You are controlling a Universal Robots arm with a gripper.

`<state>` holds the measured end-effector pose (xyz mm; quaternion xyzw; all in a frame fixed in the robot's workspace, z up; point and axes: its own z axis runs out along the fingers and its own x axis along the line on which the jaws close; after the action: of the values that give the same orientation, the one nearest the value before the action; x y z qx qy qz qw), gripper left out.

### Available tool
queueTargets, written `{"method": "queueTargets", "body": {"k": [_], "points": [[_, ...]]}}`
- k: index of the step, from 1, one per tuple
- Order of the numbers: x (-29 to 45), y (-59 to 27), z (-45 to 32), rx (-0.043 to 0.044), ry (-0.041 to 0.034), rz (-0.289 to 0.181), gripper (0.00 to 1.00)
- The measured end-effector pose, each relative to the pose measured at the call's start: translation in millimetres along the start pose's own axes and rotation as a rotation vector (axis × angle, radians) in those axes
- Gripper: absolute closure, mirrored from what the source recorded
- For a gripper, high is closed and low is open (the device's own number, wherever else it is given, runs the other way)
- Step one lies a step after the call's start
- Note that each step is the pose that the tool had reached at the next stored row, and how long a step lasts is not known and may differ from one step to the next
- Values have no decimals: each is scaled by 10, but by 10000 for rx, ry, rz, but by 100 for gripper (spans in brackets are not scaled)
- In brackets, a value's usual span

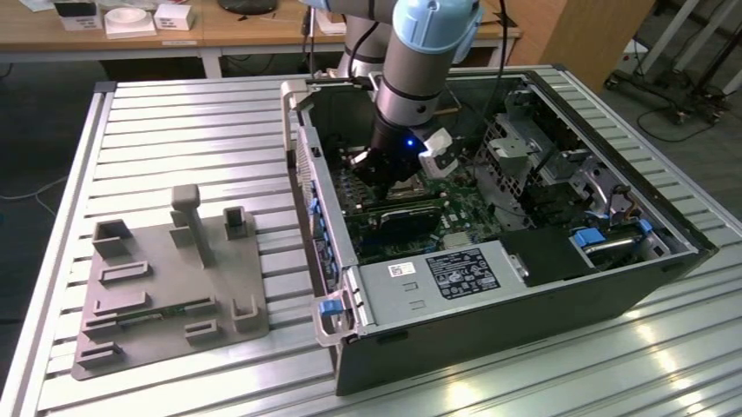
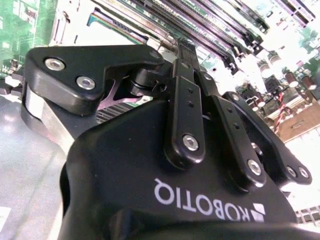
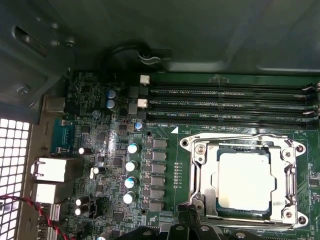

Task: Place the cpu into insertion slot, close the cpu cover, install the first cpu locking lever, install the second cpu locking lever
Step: 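Install the second cpu locking lever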

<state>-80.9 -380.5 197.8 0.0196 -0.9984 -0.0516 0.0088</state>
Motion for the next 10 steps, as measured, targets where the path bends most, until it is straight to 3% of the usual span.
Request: {"method": "queueTargets", "body": {"k": [5,10], "points": [[1,3,17,13,7,1,89],[-1,11,28,242,11,5,89]]}}
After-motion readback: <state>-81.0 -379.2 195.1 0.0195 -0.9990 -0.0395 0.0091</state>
